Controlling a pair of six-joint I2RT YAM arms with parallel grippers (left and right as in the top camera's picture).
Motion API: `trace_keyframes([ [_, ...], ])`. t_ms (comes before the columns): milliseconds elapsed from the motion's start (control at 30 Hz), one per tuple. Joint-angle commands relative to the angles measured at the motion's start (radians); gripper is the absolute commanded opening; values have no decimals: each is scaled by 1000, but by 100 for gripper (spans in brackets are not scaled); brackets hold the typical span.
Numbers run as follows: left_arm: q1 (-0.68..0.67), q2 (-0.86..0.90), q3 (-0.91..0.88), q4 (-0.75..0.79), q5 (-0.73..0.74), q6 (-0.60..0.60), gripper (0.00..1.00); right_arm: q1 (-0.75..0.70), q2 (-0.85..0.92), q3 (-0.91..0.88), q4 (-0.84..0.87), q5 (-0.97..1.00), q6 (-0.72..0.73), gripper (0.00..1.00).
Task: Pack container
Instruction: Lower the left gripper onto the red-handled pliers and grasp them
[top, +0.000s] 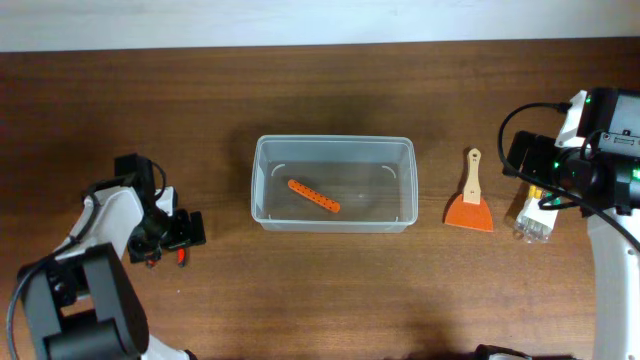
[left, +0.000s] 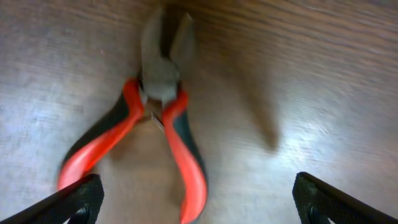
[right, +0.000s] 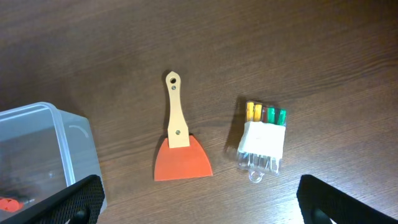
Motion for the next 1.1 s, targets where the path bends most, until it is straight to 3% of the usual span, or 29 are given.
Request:
trace_keyframes([
  [0, 6, 26, -3, 17, -31, -10, 99, -3, 1, 11, 3, -2, 8, 99],
  [367, -16, 27, -3, 61, -39, 6, 100, -3, 1, 11, 7, -2, 8, 99],
  [467, -50, 27, -3, 80, -63, 28, 93, -3, 1, 11, 6, -2, 8, 99],
  [700, -126, 27, -3, 100, -89, 28, 89, -3, 1, 11, -5, -2, 8, 99],
  [1033, -136, 27, -3, 80, -87, 28, 89, -3, 1, 11, -14, -2, 8, 99],
  [1067, -136, 27, -3, 78, -88, 28, 85, -3, 1, 11, -16, -2, 8, 99],
])
